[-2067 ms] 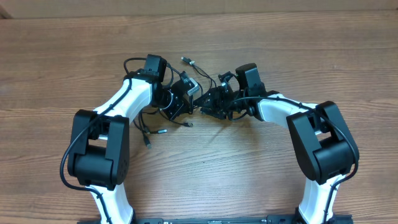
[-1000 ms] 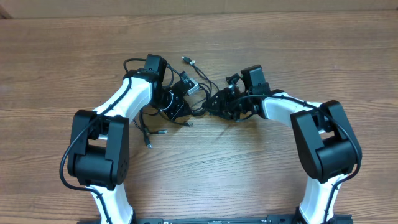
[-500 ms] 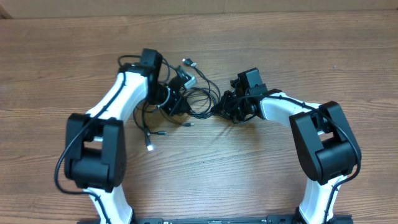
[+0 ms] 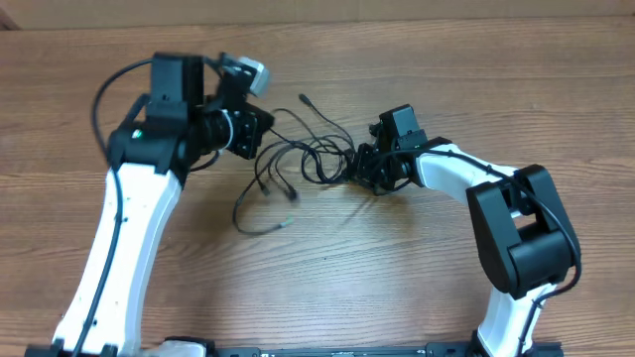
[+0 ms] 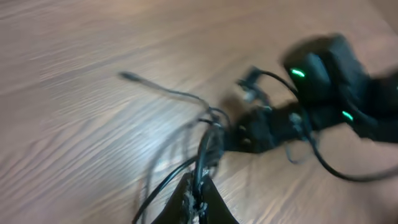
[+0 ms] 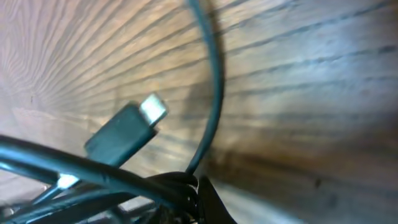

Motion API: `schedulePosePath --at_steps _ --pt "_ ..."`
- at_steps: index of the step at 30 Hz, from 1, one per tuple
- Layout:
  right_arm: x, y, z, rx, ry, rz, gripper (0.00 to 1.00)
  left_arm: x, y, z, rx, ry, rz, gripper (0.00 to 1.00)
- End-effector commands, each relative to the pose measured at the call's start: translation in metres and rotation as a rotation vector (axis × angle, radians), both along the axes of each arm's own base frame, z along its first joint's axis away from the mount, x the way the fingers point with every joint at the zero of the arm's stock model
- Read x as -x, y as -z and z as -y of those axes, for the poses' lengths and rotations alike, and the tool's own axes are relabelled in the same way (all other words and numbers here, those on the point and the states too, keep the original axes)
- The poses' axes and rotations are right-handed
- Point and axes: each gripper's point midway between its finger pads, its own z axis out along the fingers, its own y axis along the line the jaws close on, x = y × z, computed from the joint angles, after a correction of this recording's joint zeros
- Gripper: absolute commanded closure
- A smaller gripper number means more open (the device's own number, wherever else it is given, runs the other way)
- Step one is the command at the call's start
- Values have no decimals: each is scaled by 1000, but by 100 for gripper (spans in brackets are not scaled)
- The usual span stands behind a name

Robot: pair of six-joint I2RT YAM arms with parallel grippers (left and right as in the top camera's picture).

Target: Untangle cables

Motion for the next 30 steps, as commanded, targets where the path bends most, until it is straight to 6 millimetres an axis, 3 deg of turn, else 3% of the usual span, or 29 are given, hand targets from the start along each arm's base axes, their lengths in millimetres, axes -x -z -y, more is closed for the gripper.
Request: schedulePosePath --at_steps 1,6,13,16,19,26,30 --pt "-13 -18 10 57 5 87 96 -4 -19 -29 -8 -241 -5 96" --pt "-7 -19 11 60 1 64 96 15 17 -19 -18 -204 -179 96" --pt "8 -27 -4 -43 -56 11 96 26 70 21 -112 -85 -327 93" --pt "16 -30 -9 -73 -114 10 96 27 93 18 -203 -142 -382 92" --pt "22 -26 -3 -54 -139 -4 96 35 112 19 -246 -157 -460 76" --pt "22 -26 -2 -52 -140 -4 96 44 143 73 -231 159 -464 78" --pt "22 -26 -1 -52 -138 -5 96 42 171 98 -256 256 -450 71"
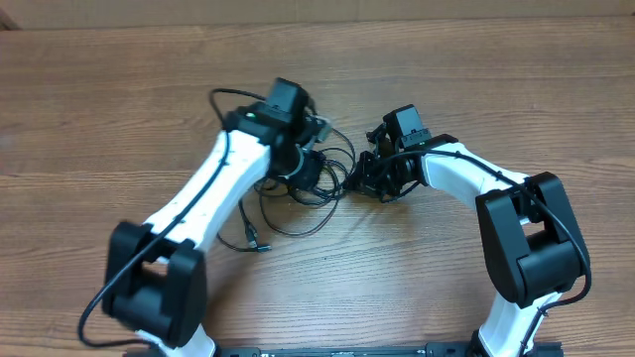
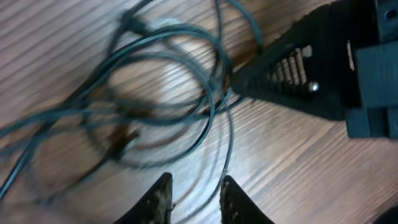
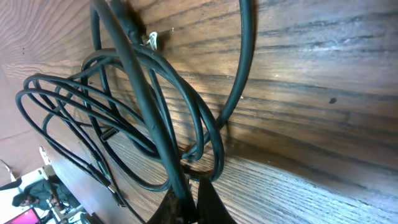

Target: Untangle cables

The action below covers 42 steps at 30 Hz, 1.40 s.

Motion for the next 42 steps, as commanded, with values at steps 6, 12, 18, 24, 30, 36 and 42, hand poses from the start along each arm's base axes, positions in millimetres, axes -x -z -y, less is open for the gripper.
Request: schedulePosePath --at_steps 6,12,18,24,30,36,42 --pt "-7 -6 7 34 10 32 96 17 48 36 0 258 -55 66" --pt "-7 -5 9 43 13 32 95 21 74 35 -20 281 -107 58" --pt "-7 -5 9 42 13 33 94 28 82 31 -35 358 -126 46" --pt "-7 -5 9 42 13 33 93 38 84 25 -47 390 -157 39" --pt "-7 -5 8 42 13 34 92 48 96 20 -55 389 -179 39" --pt "-7 -5 8 42 13 34 91 53 103 17 -58 389 -190 43" --pt "-7 -5 8 42 13 34 89 57 107 15 -63 372 -204 63"
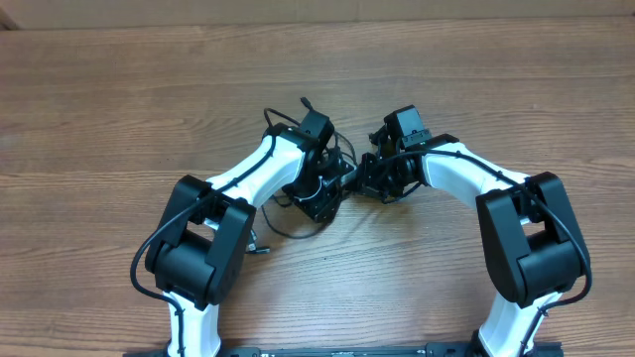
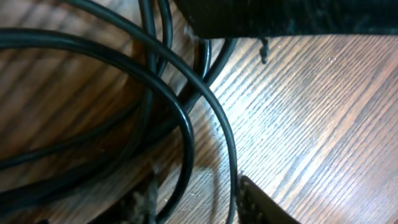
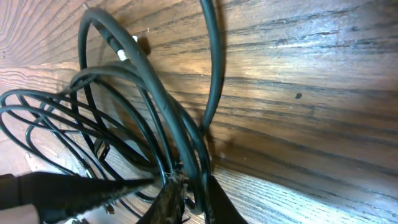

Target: Untangle cables

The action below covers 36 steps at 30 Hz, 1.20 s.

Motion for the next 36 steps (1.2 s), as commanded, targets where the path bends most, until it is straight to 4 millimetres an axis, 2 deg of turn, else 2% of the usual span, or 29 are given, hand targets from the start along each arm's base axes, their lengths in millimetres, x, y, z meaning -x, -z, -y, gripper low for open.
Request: schedulePosePath --at_steps 1,3,4,6,10,15,18,19,21,25,26,27,30,33,36 --pt "-9 -10 1 -3 3 44 88 15 16 -8 -27 -11 -54 66" --pt "-9 -10 1 -3 3 44 88 19 19 -10 -32 -14 -62 76" --pt "-9 -10 1 -2 3 44 88 20 21 -10 -35 -22 -67 87" --pt "-9 -10 2 3 5 45 87 21 23 -11 -36 -30 -68 96" --pt "-10 -5 8 45 17 44 87 19 23 -10 -33 -34 -64 96" --pt "-9 4 24 142 42 38 75 19 19 -8 -4 -41 -72 96" --pt "-8 4 23 142 29 43 68 17 12 -4 51 -48 -80 96" --pt "-8 4 23 143 20 49 63 16 9 -4 67 -49 -81 96" --pt "-8 4 23 144 18 51 43 13 5 -5 98 -52 -82 96" --pt "-15 6 36 172 51 57 20 14 -6 -4 212 -32 -116 96" --pt "-16 7 40 181 63 56 18 15 -8 -4 238 -20 -125 96" --pt "-17 7 43 184 72 53 15 17 -11 -4 259 -12 -134 94" --pt "-16 9 54 199 94 29 9 25 -15 -5 297 32 -156 70" --pt "-12 16 74 274 124 -4 4 34 -16 -8 300 92 -169 55" --pt "-5 18 84 295 139 -44 3 38 -14 -9 300 101 -174 43"
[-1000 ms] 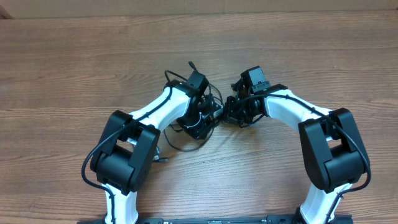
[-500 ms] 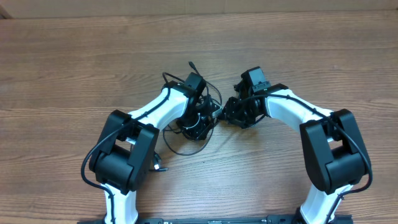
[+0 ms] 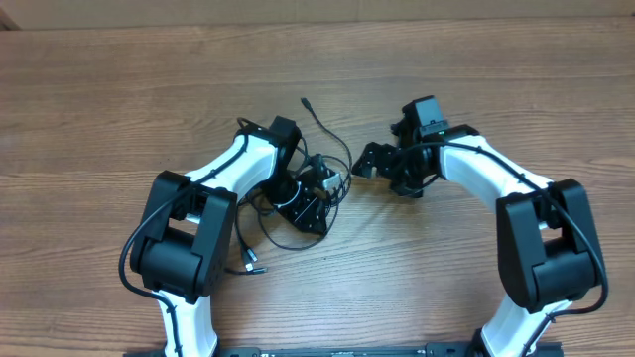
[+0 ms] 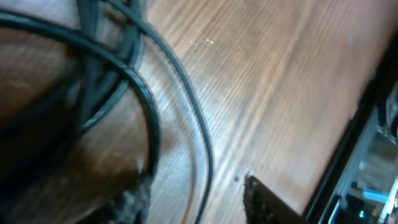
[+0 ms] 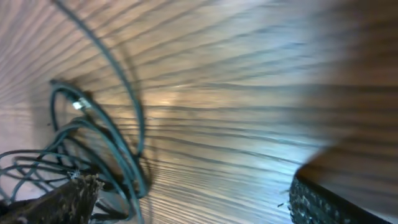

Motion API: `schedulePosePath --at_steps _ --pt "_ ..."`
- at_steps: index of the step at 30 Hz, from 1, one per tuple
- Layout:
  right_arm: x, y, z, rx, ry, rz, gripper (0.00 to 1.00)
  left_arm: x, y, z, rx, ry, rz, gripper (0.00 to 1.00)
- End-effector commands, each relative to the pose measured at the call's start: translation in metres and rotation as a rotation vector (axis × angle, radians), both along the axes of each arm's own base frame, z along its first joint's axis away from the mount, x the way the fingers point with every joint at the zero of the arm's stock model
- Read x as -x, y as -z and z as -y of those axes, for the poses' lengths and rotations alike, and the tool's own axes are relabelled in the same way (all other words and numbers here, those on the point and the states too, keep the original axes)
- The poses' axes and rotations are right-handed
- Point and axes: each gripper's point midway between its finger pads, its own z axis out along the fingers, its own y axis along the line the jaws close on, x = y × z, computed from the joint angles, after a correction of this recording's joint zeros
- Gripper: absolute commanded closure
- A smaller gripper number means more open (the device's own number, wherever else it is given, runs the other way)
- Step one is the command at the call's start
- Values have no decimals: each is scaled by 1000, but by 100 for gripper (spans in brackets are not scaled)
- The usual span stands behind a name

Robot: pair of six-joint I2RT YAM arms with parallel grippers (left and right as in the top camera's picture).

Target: Untangle cables

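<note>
A tangle of thin black cables [image 3: 260,201] lies mid-table, with one free end [image 3: 305,101] pointing to the far side and a plug [image 3: 248,261] trailing to the near side. My left gripper [image 3: 316,185] sits low on the right part of the tangle. It is open, and in the left wrist view [image 4: 199,200] one cable strand [image 4: 149,118] runs between the fingers. My right gripper [image 3: 382,167] stands just right of the tangle, wide open [image 5: 186,200]. The cable loops [image 5: 118,163] lie by its left fingertip [image 5: 68,199], and nothing is held.
The wooden table [image 3: 496,59] runs out on all sides. Both white arms reach in from the near edge and bend toward the middle, with the two grippers close to each other.
My right gripper has let go of the cable bundle, opened wide and moved a little to the right. My left gripper, still open, has shifted slightly left with the tangle.
Both grippers were first shut on cables, stretching the tangle between them. Then the left was open above the loops while the right kept its hold. Later the left was low on the cables beside the right gripper. Now both are open.
</note>
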Motion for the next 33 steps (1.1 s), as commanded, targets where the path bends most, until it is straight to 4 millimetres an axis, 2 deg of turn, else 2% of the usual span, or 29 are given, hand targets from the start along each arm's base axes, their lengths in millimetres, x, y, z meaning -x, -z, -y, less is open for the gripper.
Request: schedulePosePath --at_steps 1,4,7,9,14,17,22,24,25,29,33 --pt "11 25 34 144 47 -62 3 6 -1 5 62 62 23 39" --pt "19 28 43 191 53 -95 2 5 7 5 45 38 31 40" --pt "28 29 58 281 59 -134 2 2 25 0 -67 -15 55 41" --pt "33 30 65 319 63 -151 2 3 29 0 -104 -5 72 43" --pt "43 31 71 349 59 -189 2 10 34 3 -170 48 103 50" --pt "47 31 72 354 60 -208 2 6 42 -2 -288 -1 130 52" --pt "53 31 76 379 79 -234 0 -4 48 -9 -406 -77 184 83" --pt "52 31 76 378 81 -233 0 -4 48 -9 -404 -76 187 89" --pt "52 31 76 377 83 -232 0 -4 48 -9 -404 -75 187 96" --pt "51 31 76 376 82 -227 0 -9 41 -6 -389 -81 205 96" --pt "49 31 74 365 76 -220 0 -22 5 12 -274 -108 288 96"
